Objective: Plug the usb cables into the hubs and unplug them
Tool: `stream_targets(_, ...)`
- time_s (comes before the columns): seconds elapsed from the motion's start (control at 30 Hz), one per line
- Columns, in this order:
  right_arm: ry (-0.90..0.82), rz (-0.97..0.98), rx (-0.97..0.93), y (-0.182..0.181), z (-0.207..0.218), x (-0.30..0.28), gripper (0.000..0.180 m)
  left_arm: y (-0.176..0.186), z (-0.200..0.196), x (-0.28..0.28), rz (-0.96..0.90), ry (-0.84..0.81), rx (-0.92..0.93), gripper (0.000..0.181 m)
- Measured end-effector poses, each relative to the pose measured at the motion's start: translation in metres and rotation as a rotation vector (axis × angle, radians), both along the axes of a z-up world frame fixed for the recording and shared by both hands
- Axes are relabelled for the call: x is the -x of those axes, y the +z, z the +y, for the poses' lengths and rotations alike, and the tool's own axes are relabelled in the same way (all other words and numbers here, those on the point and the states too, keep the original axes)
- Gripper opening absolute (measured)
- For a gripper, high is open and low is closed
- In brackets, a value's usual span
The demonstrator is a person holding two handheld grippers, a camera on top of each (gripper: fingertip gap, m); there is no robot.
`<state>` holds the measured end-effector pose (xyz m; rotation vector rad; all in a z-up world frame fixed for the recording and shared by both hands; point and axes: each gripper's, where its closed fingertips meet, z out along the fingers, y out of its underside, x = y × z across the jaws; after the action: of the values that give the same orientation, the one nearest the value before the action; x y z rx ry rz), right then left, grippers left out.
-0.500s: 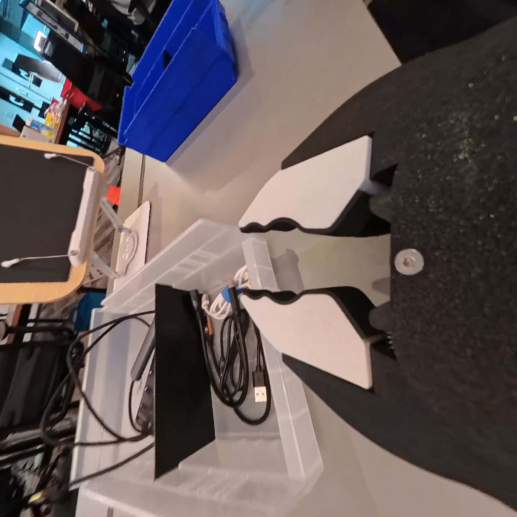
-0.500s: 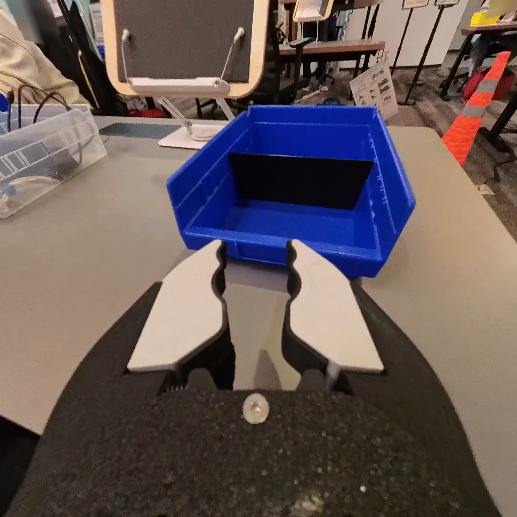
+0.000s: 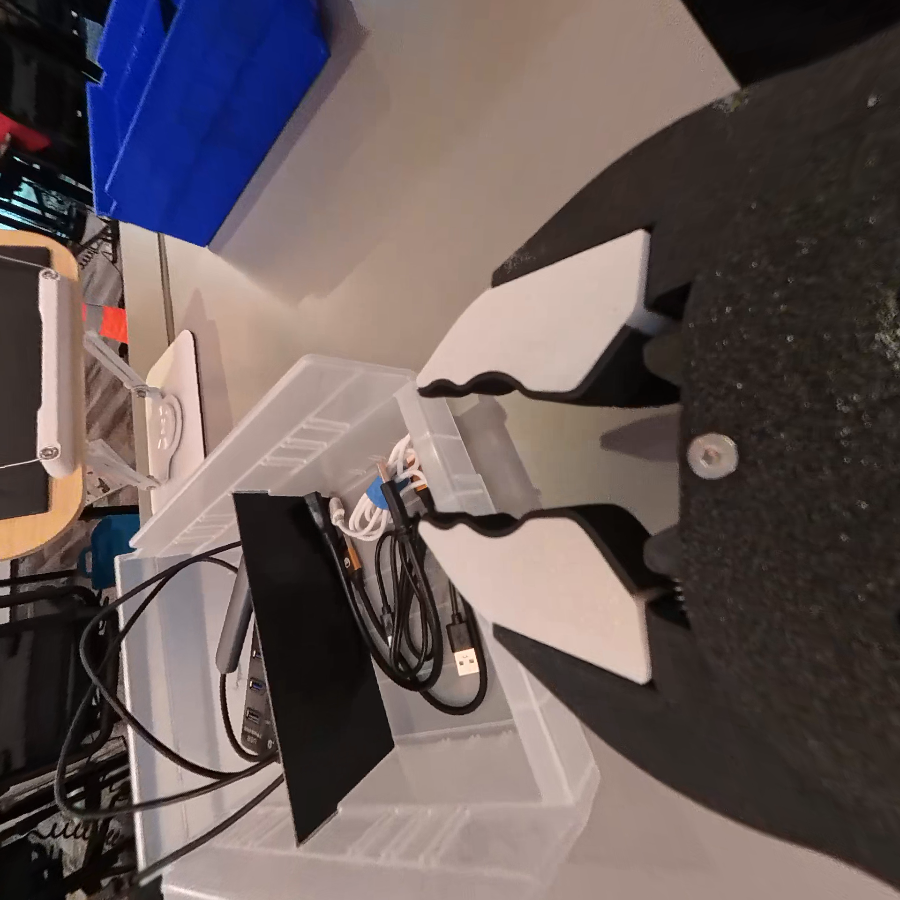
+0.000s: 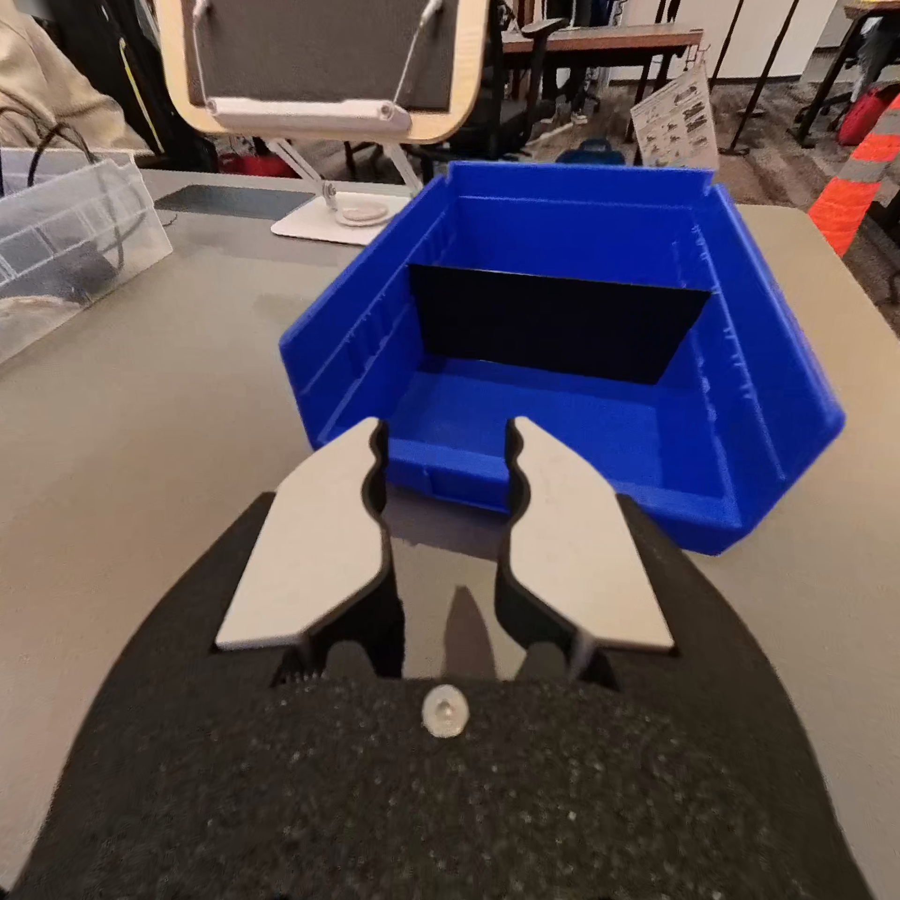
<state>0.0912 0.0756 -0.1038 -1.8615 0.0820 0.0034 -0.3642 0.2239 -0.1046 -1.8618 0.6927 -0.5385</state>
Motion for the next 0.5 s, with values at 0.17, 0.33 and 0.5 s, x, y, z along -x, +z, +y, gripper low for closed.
stream_targets(0.17,0.089,0.022,-0.006,0.000,0.011,0.028,0.046,0.001,0.005,-0.007,-0.038,-0.055,0.040,0.049)
stream_targets(0.33,0.132,0.049,-0.038,0.004,0.008,0.042,0.046,-0.001,0.002,-0.013,0.002,-0.145,0.034,0.050)
stream_targets(0.5,0.185,0.023,-0.023,0.000,0.005,0.052,0.045,0.023,0.017,-0.007,0.191,-0.292,-0.020,0.045)
